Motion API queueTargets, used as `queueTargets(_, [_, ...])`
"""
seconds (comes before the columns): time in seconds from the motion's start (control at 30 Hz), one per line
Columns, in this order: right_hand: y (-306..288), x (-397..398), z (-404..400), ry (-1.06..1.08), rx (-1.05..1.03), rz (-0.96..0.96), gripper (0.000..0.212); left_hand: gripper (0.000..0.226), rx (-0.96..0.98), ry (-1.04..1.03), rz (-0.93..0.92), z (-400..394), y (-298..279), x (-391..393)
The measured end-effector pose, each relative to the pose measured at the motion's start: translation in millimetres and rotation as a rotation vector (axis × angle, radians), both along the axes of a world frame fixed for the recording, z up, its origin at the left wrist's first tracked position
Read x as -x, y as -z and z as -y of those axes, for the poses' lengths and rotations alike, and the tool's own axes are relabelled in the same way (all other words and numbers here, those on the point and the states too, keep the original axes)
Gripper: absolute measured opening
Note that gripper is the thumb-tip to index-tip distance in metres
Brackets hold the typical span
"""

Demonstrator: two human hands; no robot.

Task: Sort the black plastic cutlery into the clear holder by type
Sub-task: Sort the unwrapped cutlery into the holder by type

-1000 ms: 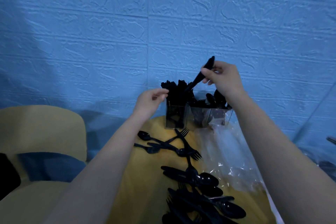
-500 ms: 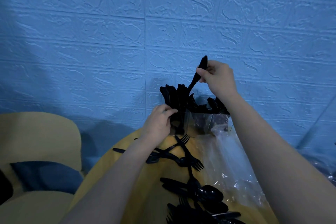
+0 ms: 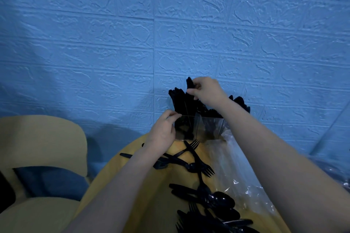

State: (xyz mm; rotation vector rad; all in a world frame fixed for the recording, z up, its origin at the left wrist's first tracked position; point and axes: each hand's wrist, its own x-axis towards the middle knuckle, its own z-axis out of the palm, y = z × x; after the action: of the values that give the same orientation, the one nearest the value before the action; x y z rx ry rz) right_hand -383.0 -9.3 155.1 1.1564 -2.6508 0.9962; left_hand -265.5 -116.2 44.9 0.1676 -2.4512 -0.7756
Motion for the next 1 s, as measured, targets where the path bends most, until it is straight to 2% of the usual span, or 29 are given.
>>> queueTargets(0.1, [13.6,-1.5,1.7,-0.008,-0.255,-0.019,0.015,0.050,0.002,0.001,0.010,-0.1,-1.2,0.1])
queueTargets(0.17, [16.9,-3.6,0.3,0.013,-0.215,-0.049,0.018,0.050,0.003,0.003,0.032,-0.8,-1.9,0.3])
queueTargets(0.23, [18.5,-8.3,-1.8,0.023,-0.103,-0.136,0.035,0.050,0.013,0.005,0.059,-1.7,-2.3,-0.5])
queueTargets(0.3, [22.3,-12.6,-2.7,-0.019,-0.044,-0.221,0.042,0.051,0.027,0.009,0.083,-1.9,-3.2,-1.3])
queueTargets(0.5, [43.7,-13.3,-8.0,-0.003,-0.219,-0.465,0.042,0.052,0.045,0.010,0.150,-5.0,-6.8,-2.6])
queueTargets(0.6, [49.1,-16.4,-12.0,0.032,-0.295,-0.472,0.055,0.053,0.076,0.018,0.188,-6.5,-8.4,-4.9])
queueTargets(0.67, [50.1,-21.2,-13.4,0.034,-0.247,-0.455,0.064,0.054,0.101,0.019,0.213,-7.2,-8.8,-6.7])
queueTargets(0.73, [51.1,-24.7,-14.4,0.020,-0.235,-0.451,0.064,0.055,0.133,0.023,0.240,-8.2,-9.1,-7.9])
queueTargets(0.83, [53.2,-26.2,-16.5,-0.006,-0.354,-0.430,0.059,0.057,0.159,0.038,0.292,-7.4,-6.5,-9.1])
queueTargets(1.0, [43.5,-34.6,-18.0,-0.014,-0.360,-0.337,0.063,0.058,0.242,0.048,0.383,-1.9,-3.3,-17.4])
